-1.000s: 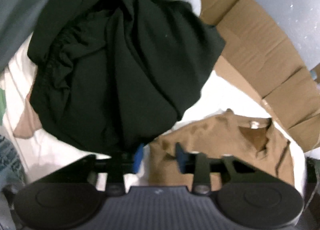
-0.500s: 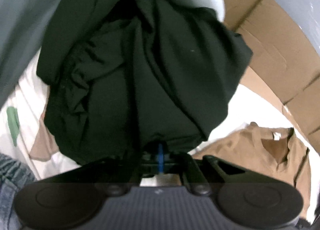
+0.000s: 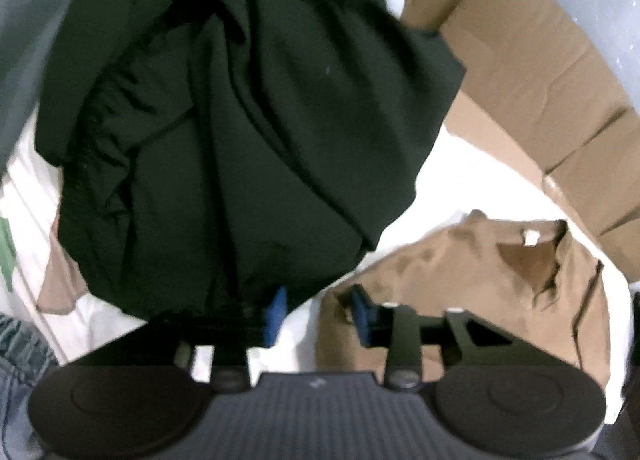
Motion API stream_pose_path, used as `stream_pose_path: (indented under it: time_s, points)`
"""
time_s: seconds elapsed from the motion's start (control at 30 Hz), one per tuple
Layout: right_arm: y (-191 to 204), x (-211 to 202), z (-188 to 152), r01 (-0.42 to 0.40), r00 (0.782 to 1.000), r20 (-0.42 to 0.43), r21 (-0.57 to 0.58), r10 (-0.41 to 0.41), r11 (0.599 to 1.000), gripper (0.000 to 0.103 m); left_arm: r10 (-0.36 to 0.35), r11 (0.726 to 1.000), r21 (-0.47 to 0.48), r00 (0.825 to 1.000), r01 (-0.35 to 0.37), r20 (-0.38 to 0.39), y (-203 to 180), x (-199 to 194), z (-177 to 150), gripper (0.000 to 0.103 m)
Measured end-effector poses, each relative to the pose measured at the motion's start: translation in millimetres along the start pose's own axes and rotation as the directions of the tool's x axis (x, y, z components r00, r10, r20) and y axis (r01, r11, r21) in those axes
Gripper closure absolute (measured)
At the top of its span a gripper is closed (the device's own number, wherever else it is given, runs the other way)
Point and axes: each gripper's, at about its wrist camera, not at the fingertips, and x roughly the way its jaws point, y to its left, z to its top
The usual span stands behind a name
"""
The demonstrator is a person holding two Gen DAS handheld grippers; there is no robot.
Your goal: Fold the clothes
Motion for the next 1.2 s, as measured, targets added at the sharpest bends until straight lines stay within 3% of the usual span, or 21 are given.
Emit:
stream_pose_path:
  time_s: [0.03, 0.23, 0.53, 0.63, 0.7, 0.8, 0.97, 1.1, 1.2]
  points:
    - [-0.3, -1.1, 0.4, 0.001, 1.000, 0.003, 0.001, -0.001, 1.000, 0.102, 0.004, 1.000, 0.009, 1.000, -0.004, -0.006, 0.6, 2.3, -0.1, 0.095]
    - [-2.4, -12.8, 5.0, 0.024, 1.000, 0.020, 0.017, -0.024, 1.000, 0.103, 0.065, 0.993, 0.095, 0.998, -0.066, 0.012, 11.7, 3.3, -2.5, 0.096]
    - [-19.8, -0.7, 4.0, 0.012, 1.000, -0.004, 0.084, -0.012, 0.996, 0.098, 0.019, 1.000, -0.016, 0.998, -0.019, 0.058, 38.2, -10.1, -1.1, 0.094]
    - [-21.6, -6.8, 4.2, 0.015, 1.000, 0.017, 0.082, -0.016, 0.997, 0.092, 0.019, 1.000, 0.004, 0.992, -0.020, 0.125, 39.8, -32.9, -8.3, 0.094]
    - [-25.5, -8.9, 5.1, 0.008, 1.000, 0.022, 0.102, -0.010, 0.995, 0.091, 0.006, 1.000, 0.026, 0.992, -0.010, 0.129, 39.1, -43.5, -15.9, 0.094]
    - [-28.5, -9.8, 7.0, 0.007, 1.000, 0.024, 0.117, -0.010, 0.993, 0.091, -0.021, 0.999, 0.046, 0.992, 0.016, 0.125, 35.0, -55.0, -31.3, 0.096]
    - [-27.8, -8.6, 9.0, 0.015, 1.000, 0.023, 0.106, -0.017, 0.994, 0.091, -0.061, 0.995, 0.079, 0.997, 0.057, 0.049, 11.2, -42.2, -58.3, 0.100]
    - [-27.6, -6.8, 9.9, 0.019, 1.000, 0.022, 0.108, -0.021, 0.994, 0.091, -0.069, 0.993, 0.095, 0.998, 0.067, 0.013, -13.1, -23.7, -61.7, 0.100]
    - [-27.7, -5.8, 11.6, 0.018, 1.000, 0.020, 0.113, -0.021, 0.993, 0.091, -0.026, 0.995, 0.095, 1.000, 0.026, 0.006, -11.4, -9.3, -56.4, 0.102]
